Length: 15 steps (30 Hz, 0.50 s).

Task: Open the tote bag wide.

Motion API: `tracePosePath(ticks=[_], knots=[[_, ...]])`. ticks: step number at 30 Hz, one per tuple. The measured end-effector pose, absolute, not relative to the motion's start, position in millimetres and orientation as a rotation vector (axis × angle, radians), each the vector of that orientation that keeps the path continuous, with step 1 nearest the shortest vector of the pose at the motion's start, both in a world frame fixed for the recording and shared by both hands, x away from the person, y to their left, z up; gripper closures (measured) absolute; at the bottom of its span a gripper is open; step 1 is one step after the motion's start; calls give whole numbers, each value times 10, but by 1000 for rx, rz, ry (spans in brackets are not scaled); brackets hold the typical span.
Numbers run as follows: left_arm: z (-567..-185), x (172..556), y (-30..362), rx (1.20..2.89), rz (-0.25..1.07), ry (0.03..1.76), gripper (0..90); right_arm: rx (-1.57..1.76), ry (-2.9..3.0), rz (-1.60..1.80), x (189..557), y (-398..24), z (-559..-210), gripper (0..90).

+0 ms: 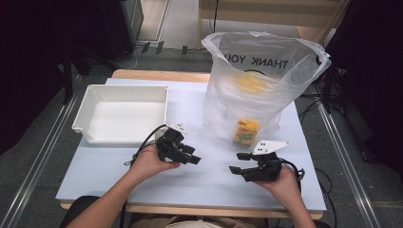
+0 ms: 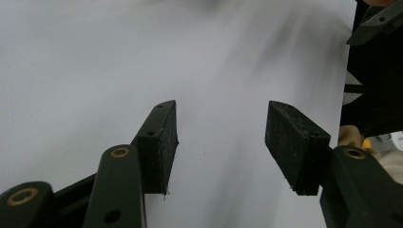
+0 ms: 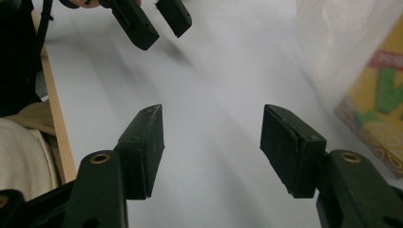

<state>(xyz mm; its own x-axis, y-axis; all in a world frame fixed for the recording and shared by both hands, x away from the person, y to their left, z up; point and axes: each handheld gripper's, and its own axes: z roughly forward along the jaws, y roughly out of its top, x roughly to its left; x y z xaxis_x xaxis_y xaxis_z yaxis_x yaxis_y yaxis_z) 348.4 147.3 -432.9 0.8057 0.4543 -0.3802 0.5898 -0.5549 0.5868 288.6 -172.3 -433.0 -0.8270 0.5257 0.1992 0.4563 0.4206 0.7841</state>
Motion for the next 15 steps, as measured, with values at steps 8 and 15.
tracePosePath(ticks=[8,15], knots=[[-4335,3530,1514,2241,-187,810,384,974,2523,1390,2905,-1760,-4339,335],[-4357,3545,1509,2257,-181,822,376,991,2532,1363,2900,-1797,-4351,342]])
